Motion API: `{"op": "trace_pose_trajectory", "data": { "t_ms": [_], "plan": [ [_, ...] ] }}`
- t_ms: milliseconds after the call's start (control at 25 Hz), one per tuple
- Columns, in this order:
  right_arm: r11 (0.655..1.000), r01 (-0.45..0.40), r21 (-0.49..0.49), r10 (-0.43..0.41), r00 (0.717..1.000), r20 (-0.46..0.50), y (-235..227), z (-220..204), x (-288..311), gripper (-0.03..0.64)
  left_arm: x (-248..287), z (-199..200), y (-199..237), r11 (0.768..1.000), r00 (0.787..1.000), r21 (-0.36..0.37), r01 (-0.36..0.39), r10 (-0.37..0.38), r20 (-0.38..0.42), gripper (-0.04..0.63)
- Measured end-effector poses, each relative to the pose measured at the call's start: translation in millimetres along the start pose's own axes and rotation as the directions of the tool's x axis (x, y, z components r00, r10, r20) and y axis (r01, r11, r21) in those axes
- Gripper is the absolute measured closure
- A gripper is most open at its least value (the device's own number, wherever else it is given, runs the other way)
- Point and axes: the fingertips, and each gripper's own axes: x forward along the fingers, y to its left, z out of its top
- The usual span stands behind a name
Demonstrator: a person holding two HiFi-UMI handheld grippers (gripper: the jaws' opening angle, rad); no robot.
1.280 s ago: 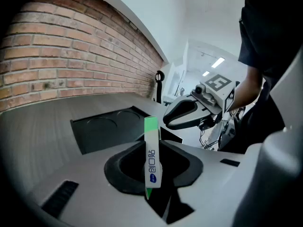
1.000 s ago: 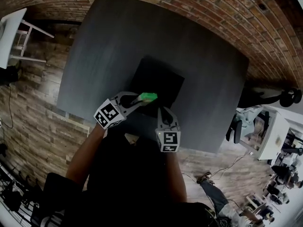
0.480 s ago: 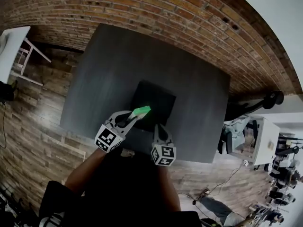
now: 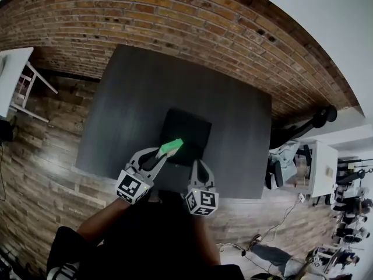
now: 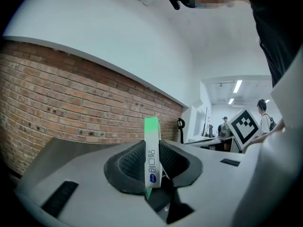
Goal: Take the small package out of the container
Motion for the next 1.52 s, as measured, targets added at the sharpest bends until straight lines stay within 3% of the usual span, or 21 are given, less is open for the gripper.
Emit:
{"op": "trace_pose_trajectory", "data": {
  "t_ms": [320, 840, 1520],
  "plan": [
    [1.000, -0.025, 0.011, 0.024, 0.998, 0.062, -5, 25, -29, 0.592, -9, 27, -20, 0.997, 0.995, 0.000, -0.077, 0.077, 0.060, 0.488],
    [0.991, -0.134, 0.000, 0.134, 0.988, 0.082, -22, 34, -48, 0.592, 9, 23, -41, 0.982, 0.979, -0.015, -0.187, 0.188, 0.075, 0.488],
    [0.986, -0.168, -0.001, 0.167, 0.982, 0.088, -40, 44, -27, 0.594, 30, 19, -33, 0.978, 0.976, -0.018, -0.207, 0.208, 0.069, 0.488]
  ]
}}
